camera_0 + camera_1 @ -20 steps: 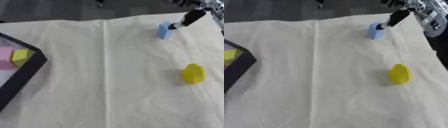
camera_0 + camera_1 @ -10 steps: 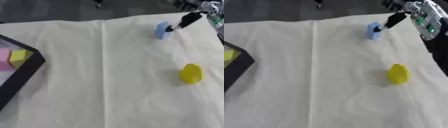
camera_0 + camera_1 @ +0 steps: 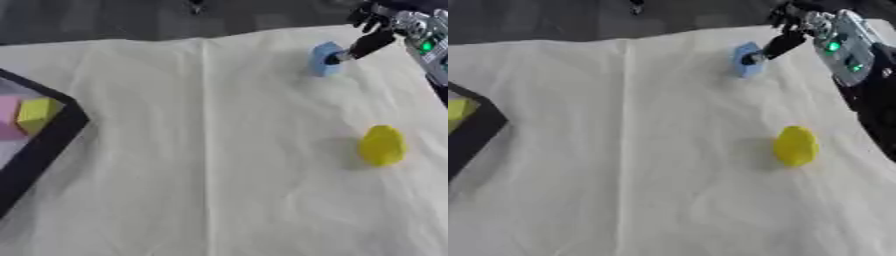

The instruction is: Pick up the objects with one hand, pass them to the other hand, and then place them into the box on the other side of the table.

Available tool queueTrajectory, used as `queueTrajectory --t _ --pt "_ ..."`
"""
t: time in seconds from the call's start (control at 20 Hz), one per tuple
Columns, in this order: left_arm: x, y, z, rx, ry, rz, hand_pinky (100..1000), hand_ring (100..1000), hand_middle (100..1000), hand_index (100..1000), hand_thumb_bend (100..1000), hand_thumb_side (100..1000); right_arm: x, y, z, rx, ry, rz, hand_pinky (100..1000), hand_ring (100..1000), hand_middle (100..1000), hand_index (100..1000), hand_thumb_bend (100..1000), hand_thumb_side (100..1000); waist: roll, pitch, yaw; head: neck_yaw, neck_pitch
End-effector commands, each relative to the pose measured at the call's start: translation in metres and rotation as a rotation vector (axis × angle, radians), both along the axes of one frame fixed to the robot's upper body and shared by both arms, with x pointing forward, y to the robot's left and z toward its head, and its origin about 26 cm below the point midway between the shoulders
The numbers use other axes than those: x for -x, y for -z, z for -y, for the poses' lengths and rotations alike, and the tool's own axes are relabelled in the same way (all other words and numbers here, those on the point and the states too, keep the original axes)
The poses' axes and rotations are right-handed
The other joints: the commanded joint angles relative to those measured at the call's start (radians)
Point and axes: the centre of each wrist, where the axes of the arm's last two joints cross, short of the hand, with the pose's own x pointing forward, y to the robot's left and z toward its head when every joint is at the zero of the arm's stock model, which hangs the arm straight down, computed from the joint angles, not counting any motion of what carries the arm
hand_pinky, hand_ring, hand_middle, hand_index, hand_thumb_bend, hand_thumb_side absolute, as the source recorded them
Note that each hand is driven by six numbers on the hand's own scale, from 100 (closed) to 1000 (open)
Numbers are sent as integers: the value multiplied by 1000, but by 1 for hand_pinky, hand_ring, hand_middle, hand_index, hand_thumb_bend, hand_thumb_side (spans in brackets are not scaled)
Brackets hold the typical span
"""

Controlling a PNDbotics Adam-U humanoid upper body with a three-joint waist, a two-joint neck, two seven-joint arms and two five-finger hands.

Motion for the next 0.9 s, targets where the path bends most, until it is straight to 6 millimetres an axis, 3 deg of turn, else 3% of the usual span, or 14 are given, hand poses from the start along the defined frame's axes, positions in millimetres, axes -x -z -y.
queueTrajectory --t 0.05,0.9 --pt "2 -8 -1 -11 -5 26 725 649 591 702 142 416 5 -13 2 -25 37 25 796 797 786 860 771 434 -12 -11 0 -4 2" --pt "3 -6 -1 -11 -4 19 724 649 587 698 141 413 4 1 0 -111 128 -6 776 782 770 846 743 476 -14 -12 1 -10 20"
